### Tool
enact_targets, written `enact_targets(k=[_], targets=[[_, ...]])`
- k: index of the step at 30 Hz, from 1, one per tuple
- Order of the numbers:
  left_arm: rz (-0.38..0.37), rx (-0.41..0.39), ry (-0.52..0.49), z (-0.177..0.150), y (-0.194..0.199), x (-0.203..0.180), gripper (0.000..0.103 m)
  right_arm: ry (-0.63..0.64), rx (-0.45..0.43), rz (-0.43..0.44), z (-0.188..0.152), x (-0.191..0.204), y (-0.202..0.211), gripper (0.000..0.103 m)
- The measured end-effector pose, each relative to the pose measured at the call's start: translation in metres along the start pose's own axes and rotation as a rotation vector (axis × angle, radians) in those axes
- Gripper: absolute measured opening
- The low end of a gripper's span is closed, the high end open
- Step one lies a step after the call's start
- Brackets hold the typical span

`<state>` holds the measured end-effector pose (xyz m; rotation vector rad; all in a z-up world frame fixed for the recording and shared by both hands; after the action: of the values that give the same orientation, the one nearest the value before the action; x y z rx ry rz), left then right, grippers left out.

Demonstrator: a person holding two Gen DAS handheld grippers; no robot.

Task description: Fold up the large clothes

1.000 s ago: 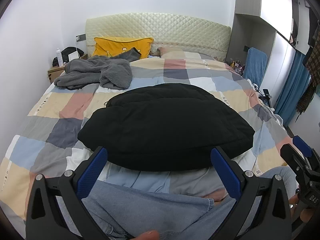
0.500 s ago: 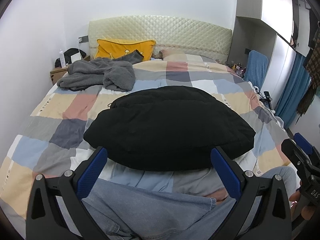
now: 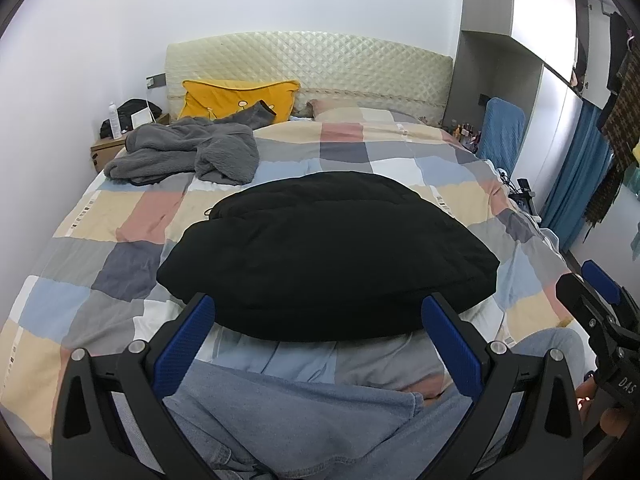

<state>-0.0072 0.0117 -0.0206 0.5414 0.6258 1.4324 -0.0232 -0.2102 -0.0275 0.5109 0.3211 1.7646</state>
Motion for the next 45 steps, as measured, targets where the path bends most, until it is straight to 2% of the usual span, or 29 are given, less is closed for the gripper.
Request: enact_targets(k=[17, 45], targets=[[0.017, -0.014, -0.003, 0.003, 0.002, -0.001, 0.103, -0.003, -0.013, 0.013, 0.010, -0.001, 0.003, 0.103], [-0.017, -0.002, -0.005, 0.000, 0.004, 0.001, 0.103, 0.003, -0.008, -0.009, 0.010, 0.001, 0.007, 0.103]])
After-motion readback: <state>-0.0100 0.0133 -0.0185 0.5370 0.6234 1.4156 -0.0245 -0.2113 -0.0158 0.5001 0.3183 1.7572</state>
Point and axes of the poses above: each gripper's, at about its wrist camera, not at the fingertips, and y roughly against the way its jaws point, x to its left, z to its top, the point moved 2 cm from there along -y, roughly the way its jaws point, and after that the axes turned 3 degrees about x, right-handed, at the moved point
